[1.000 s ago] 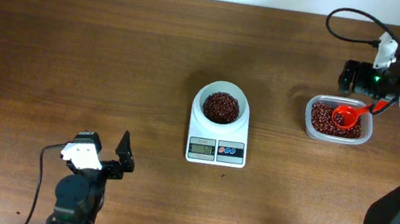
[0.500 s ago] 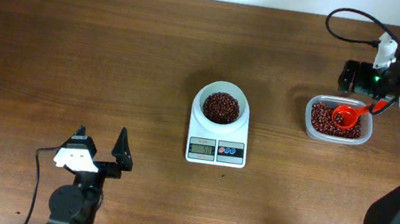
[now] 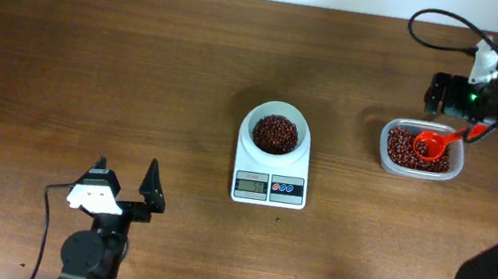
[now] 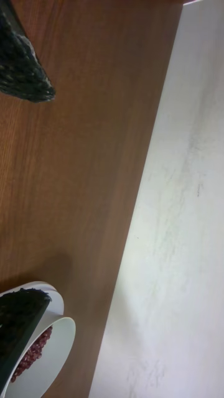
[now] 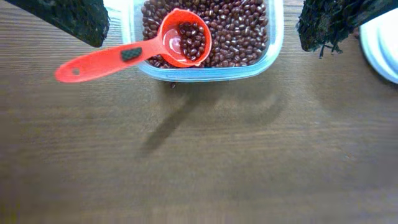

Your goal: Scoop item into bowl and weigh 50g on scale

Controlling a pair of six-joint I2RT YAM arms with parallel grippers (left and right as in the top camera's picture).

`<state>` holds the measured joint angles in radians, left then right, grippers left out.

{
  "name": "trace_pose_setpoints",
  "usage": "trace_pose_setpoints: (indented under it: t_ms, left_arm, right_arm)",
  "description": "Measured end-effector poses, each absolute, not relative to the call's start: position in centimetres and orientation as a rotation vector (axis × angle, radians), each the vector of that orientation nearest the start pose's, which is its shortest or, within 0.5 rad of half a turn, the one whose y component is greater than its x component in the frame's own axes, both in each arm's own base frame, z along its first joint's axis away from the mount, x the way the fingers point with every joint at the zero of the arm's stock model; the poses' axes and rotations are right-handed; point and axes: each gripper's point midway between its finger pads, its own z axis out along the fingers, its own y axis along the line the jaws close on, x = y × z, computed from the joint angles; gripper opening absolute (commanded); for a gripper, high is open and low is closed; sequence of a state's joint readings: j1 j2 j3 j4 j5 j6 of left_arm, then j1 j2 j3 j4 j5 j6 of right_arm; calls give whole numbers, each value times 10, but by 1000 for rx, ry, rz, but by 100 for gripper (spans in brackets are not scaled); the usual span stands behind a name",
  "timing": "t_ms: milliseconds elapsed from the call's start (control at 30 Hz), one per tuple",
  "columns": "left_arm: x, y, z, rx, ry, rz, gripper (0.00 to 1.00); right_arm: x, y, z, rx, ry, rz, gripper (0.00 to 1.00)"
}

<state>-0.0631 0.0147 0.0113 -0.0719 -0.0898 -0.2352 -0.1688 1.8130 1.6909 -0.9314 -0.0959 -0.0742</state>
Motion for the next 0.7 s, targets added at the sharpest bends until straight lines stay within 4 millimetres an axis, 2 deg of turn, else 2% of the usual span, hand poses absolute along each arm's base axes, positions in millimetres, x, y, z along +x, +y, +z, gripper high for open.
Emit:
trace_pose_setpoints:
  t_ms: [67,100,133,167,233,300,333,400,467,500,533,567,633,700]
  left_arm:
    - [246,0,158,-210,1634,-153,99]
    - [246,0,158,-210,1635,-154,99]
    - [246,0,158,-209,1635,-154,99]
    - [246,0,158,-210,1634,-154,99]
    - [246,0,158,-210,1634,-154,99]
    - [246,-1,158,-207,1634,-157,99]
    - [246,-1,158,-207,1634,-157,99]
    - [246,-1,158,-207,1634,-157,99]
    - [246,-1,158,-207,1634,-156,99]
    - [246,-1,158,-207,1634,-157,99]
    - [246,-1,158,-207,1634,-157,99]
    - [246,-1,158,-207,1634,-157,99]
    - [246,-1,158,-207,1634,-157,99]
    - [246,-1,159,-207,1632,-157,99]
  right_arm:
    - [431,-56,260,69,2446,11,99]
    - [405,-51,327,55,2280,-16,99]
    - [385,-48,363,46,2185,-31,99]
    - [370,-45,388,40,2119,-41,99]
    - [356,-39,404,25,2072,-42,99]
    - [361,-12,401,-55,2083,0,99]
    - [361,-6,399,-75,2088,6,99]
    - [366,14,380,-157,2122,19,99]
    - [377,18,347,-180,2153,22,99]
    - [385,20,299,-186,2189,33,99]
    - [382,20,278,-192,2229,41,99]
    - [390,23,265,-199,2139,49,99]
    - [380,28,231,-216,2104,77,99]
    - [373,36,207,-244,2029,119,99]
